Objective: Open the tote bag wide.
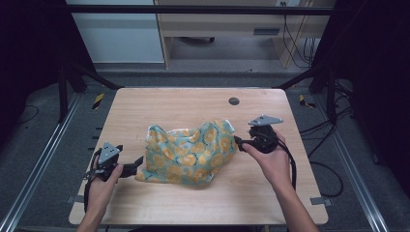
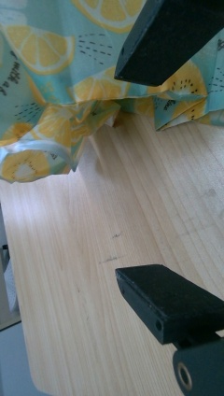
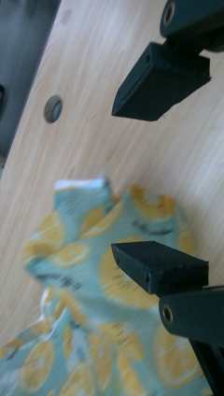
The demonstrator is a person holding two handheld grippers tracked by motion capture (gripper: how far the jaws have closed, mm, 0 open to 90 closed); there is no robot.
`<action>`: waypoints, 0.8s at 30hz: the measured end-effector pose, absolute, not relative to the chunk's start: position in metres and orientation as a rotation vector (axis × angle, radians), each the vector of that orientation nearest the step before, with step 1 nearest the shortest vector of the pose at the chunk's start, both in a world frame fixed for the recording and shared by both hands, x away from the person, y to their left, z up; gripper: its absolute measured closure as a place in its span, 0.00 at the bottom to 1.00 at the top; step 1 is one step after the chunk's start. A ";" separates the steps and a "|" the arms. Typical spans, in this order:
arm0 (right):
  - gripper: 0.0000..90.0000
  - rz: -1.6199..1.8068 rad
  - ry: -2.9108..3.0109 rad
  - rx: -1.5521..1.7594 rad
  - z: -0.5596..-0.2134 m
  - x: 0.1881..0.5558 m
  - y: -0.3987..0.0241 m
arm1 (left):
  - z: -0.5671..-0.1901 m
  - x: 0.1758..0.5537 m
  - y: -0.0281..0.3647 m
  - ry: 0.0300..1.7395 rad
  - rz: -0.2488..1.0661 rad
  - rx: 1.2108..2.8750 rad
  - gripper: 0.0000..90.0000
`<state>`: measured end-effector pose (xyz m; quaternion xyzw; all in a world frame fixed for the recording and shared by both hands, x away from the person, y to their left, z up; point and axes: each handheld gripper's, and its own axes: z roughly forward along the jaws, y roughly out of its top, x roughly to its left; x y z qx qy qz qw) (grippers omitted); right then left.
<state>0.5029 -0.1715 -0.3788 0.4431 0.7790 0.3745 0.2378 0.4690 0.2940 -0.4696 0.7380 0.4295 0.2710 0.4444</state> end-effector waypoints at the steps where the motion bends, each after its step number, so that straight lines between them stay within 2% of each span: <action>1: 0.32 1.026 2.135 1.214 -0.379 0.503 -0.172 | -0.470 0.469 0.294 1.063 0.669 1.839 0.06; 6: 0.36 1.056 2.223 1.179 -0.354 0.530 -0.143 | -0.471 0.469 0.296 1.067 0.678 1.853 0.06; 10: 0.35 1.045 2.281 1.157 -0.351 0.549 -0.122 | -0.471 0.468 0.300 1.079 0.681 1.854 0.06; 14: 0.31 1.012 2.330 1.141 -0.354 0.566 -0.097 | -0.472 0.467 0.303 1.088 0.681 1.858 0.06; 21: 0.31 0.904 2.399 1.189 -0.370 0.581 -0.078 | -0.472 0.474 0.301 1.087 0.685 1.861 0.06; 23: 0.33 0.888 2.415 1.186 -0.372 0.581 -0.076 | -0.471 0.474 0.300 1.083 0.685 1.859 0.06; 24: 0.45 0.859 2.434 1.160 -0.374 0.578 -0.074 | -0.470 0.473 0.298 1.073 0.692 1.857 0.06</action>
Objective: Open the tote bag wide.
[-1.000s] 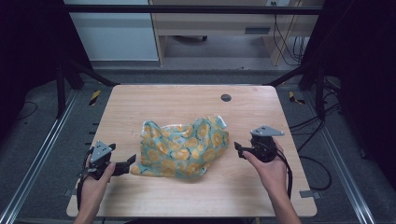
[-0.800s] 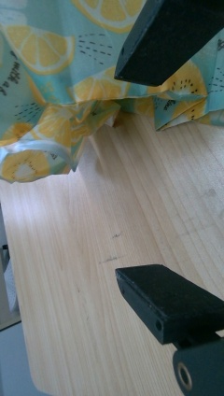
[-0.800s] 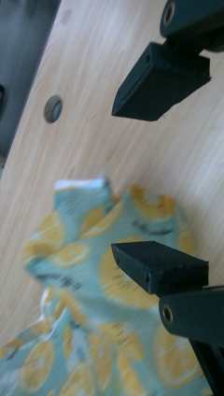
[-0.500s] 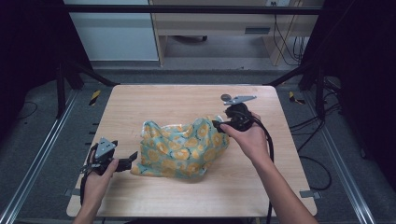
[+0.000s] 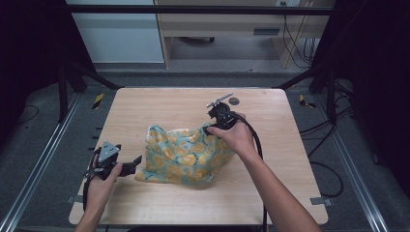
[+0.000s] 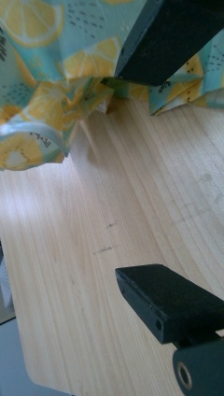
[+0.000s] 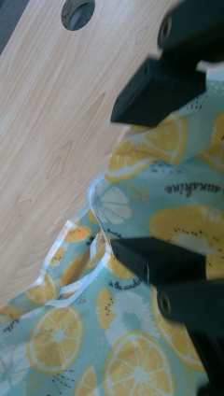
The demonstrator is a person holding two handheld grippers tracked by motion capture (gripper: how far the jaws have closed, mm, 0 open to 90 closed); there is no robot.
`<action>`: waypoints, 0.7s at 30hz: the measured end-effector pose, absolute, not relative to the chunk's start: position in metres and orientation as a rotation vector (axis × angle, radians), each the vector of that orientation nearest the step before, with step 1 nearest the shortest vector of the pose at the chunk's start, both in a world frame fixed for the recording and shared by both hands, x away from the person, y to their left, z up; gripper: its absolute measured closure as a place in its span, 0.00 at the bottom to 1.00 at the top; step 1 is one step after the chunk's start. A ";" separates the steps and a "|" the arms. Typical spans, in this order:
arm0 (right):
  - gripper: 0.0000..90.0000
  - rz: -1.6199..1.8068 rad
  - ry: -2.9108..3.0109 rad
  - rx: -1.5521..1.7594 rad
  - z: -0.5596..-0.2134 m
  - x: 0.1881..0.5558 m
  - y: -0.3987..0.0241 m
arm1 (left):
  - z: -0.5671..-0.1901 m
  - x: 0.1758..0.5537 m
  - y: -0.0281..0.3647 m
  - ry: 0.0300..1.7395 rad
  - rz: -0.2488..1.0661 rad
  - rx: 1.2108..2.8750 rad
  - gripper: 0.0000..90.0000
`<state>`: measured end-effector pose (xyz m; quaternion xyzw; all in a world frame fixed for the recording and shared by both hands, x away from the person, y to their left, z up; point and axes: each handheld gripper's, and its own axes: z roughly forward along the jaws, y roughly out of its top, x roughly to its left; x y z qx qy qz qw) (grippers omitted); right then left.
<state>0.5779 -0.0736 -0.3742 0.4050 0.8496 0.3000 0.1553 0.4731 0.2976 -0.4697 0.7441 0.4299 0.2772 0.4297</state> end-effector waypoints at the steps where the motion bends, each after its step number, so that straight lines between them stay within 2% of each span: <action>1: 0.57 0.868 2.441 1.153 -0.375 0.577 -0.073 | -0.470 0.473 0.298 1.073 0.692 1.857 0.06; 2: 0.68 0.872 2.457 1.144 -0.375 0.576 -0.073 | -0.469 0.473 0.297 1.067 0.695 1.860 0.06; 3: 0.68 0.872 2.457 1.144 -0.375 0.576 -0.073 | -0.469 0.473 0.296 1.063 0.698 1.863 0.06; 4: 0.85 0.896 2.460 1.134 -0.374 0.574 -0.074 | -0.469 0.472 0.295 1.065 0.700 1.869 0.06; 5: 0.85 0.896 2.460 1.134 -0.374 0.574 -0.074 | -0.469 0.472 0.295 1.065 0.700 1.869 0.06; 6: 0.96 0.935 2.466 1.122 -0.372 0.571 -0.075 | -0.469 0.471 0.295 1.069 0.702 1.864 0.06; 7: 0.98 0.954 2.462 1.103 -0.369 0.570 -0.076 | -0.469 0.471 0.295 1.069 0.702 1.864 0.06; 13: 0.99 1.096 2.396 1.011 -0.352 0.553 -0.076 | -0.469 0.460 0.297 1.076 0.699 1.879 0.06; 21: 0.99 1.300 2.294 0.855 -0.324 0.506 -0.075 | -0.464 0.439 0.299 1.100 0.720 1.887 0.06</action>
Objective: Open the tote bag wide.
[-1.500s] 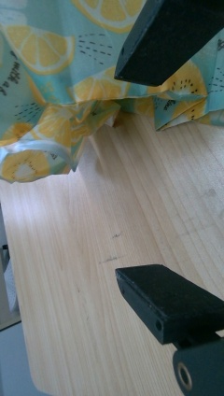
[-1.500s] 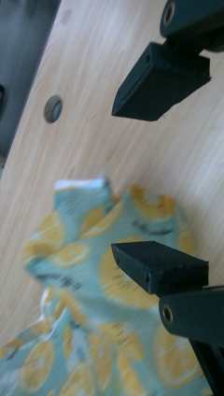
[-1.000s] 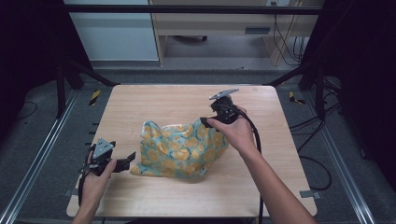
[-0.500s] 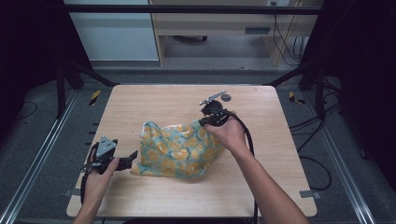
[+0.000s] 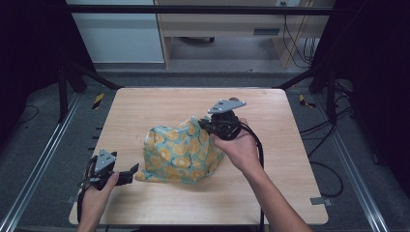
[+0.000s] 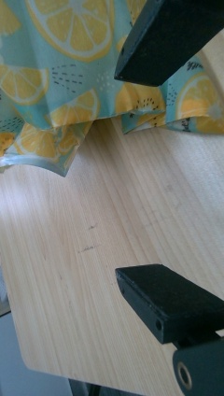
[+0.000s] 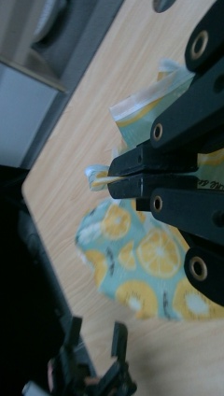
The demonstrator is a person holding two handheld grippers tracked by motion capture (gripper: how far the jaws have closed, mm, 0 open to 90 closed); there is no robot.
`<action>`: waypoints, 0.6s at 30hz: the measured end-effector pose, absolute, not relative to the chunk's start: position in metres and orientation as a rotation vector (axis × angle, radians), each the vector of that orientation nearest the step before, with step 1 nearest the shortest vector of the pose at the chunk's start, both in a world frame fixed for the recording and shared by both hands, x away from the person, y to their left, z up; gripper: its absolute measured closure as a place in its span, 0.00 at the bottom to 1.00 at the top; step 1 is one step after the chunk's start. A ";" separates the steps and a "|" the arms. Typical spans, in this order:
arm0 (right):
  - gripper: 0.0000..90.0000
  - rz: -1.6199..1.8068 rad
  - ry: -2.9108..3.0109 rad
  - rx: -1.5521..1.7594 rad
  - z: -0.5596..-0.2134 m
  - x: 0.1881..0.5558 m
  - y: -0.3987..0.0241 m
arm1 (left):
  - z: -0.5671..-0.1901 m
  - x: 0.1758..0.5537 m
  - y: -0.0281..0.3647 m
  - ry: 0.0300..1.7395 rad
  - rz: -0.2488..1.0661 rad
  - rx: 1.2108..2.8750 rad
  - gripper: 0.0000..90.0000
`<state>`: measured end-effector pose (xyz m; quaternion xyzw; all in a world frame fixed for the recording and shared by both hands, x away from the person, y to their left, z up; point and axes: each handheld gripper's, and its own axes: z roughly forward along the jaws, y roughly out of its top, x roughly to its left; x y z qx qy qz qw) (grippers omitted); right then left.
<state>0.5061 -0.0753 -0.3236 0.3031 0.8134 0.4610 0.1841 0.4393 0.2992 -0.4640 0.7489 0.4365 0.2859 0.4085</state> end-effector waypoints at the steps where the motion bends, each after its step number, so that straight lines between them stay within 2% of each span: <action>1: 0.99 1.351 2.270 0.826 -0.320 0.491 -0.078 | -0.463 0.434 0.299 1.098 0.723 1.894 0.06; 8: 0.99 1.419 2.260 0.757 -0.324 0.454 -0.083 | -0.463 0.429 0.298 1.093 0.730 1.908 0.06; 9: 0.99 1.427 2.258 0.747 -0.326 0.447 -0.085 | -0.462 0.429 0.298 1.078 0.723 1.911 0.10; 12: 0.99 1.440 2.267 0.734 -0.330 0.439 -0.087 | -0.461 0.430 0.299 1.075 0.721 1.903 0.12; 18: 0.99 1.471 2.292 0.687 -0.352 0.413 -0.093 | -0.446 0.438 0.296 1.057 0.684 1.858 0.12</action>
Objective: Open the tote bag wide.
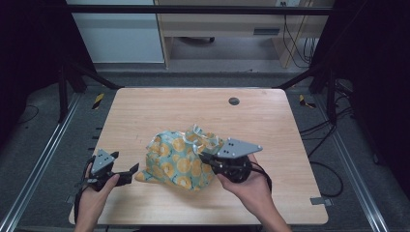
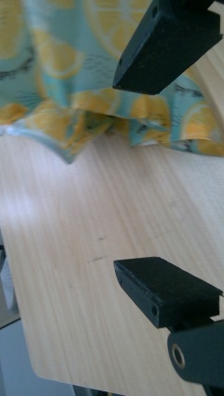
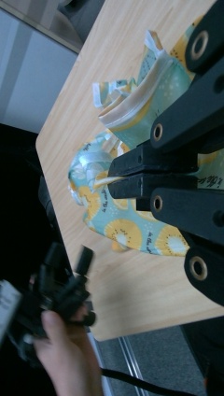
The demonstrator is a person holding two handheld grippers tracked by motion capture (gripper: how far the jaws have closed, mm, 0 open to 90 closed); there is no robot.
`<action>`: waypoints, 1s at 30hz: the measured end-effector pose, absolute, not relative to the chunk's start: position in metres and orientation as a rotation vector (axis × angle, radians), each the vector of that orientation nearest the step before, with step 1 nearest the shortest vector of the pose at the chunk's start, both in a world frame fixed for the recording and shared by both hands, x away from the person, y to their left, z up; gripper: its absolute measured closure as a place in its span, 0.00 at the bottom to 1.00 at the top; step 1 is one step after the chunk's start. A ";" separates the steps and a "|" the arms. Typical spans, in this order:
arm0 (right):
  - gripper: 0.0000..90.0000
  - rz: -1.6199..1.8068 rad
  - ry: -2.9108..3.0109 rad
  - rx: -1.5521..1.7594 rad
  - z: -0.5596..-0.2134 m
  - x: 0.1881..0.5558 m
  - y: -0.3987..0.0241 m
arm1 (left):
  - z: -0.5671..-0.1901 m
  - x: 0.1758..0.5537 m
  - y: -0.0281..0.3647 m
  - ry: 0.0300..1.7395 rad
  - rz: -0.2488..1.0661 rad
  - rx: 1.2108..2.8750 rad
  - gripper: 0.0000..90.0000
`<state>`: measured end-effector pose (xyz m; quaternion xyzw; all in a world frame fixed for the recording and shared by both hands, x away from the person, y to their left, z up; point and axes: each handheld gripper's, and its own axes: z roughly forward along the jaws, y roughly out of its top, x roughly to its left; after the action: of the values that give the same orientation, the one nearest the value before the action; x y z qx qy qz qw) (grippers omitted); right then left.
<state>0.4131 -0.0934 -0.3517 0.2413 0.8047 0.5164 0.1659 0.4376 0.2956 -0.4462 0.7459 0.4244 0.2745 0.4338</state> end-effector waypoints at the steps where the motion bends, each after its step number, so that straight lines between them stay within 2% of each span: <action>1: 0.99 1.471 2.294 0.682 -0.354 0.411 -0.094 | -0.442 0.441 0.294 1.056 0.673 1.840 0.12; 5: 0.99 1.488 2.297 0.655 -0.365 0.402 -0.096 | -0.422 0.453 0.284 1.009 0.694 1.866 0.15; 6: 0.99 1.490 2.300 0.650 -0.372 0.399 -0.096 | -0.415 0.457 0.280 0.988 0.692 1.882 0.23; 7: 0.99 1.487 2.302 0.651 -0.374 0.399 -0.097 | -0.409 0.462 0.273 0.960 0.677 1.915 0.25; 10: 0.99 1.492 2.305 0.659 -0.377 0.400 -0.098 | -0.405 0.468 0.266 0.939 0.660 1.961 0.25; 11: 0.99 1.489 2.308 0.658 -0.379 0.402 -0.099 | -0.404 0.473 0.261 0.936 0.690 1.967 0.33; 12: 0.99 1.489 2.308 0.658 -0.379 0.402 -0.099 | -0.404 0.473 0.261 0.936 0.690 1.967 0.34; 15: 0.99 1.501 2.294 0.664 -0.378 0.402 -0.103 | -0.410 0.487 0.251 0.937 0.582 2.003 0.34; 18: 0.98 1.500 2.290 0.663 -0.379 0.401 -0.104 | -0.414 0.493 0.244 0.933 0.563 2.046 0.33; 20: 0.98 1.501 2.287 0.669 -0.379 0.400 -0.104 | -0.417 0.499 0.237 0.934 0.551 2.050 0.36; 23: 0.98 1.502 2.283 0.674 -0.380 0.401 -0.104 | -0.421 0.510 0.227 0.937 0.446 2.066 0.41; 24: 0.98 1.502 2.284 0.673 -0.380 0.402 -0.104 | -0.422 0.512 0.224 0.938 0.441 2.082 0.45; 25: 0.98 1.497 2.284 0.672 -0.380 0.403 -0.105 | -0.422 0.513 0.219 0.914 0.461 2.114 0.58; 26: 0.98 1.492 2.285 0.676 -0.380 0.403 -0.106 | -0.422 0.513 0.219 0.914 0.461 2.114 0.67; 30: 0.98 1.488 2.279 0.684 -0.380 0.403 -0.110 | -0.416 0.502 0.217 0.851 0.489 2.080 0.92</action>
<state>0.4032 -0.1100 -0.3800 0.2403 0.8007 0.5227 0.1670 0.5016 0.2171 -0.4160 0.8256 0.3377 0.1939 0.4085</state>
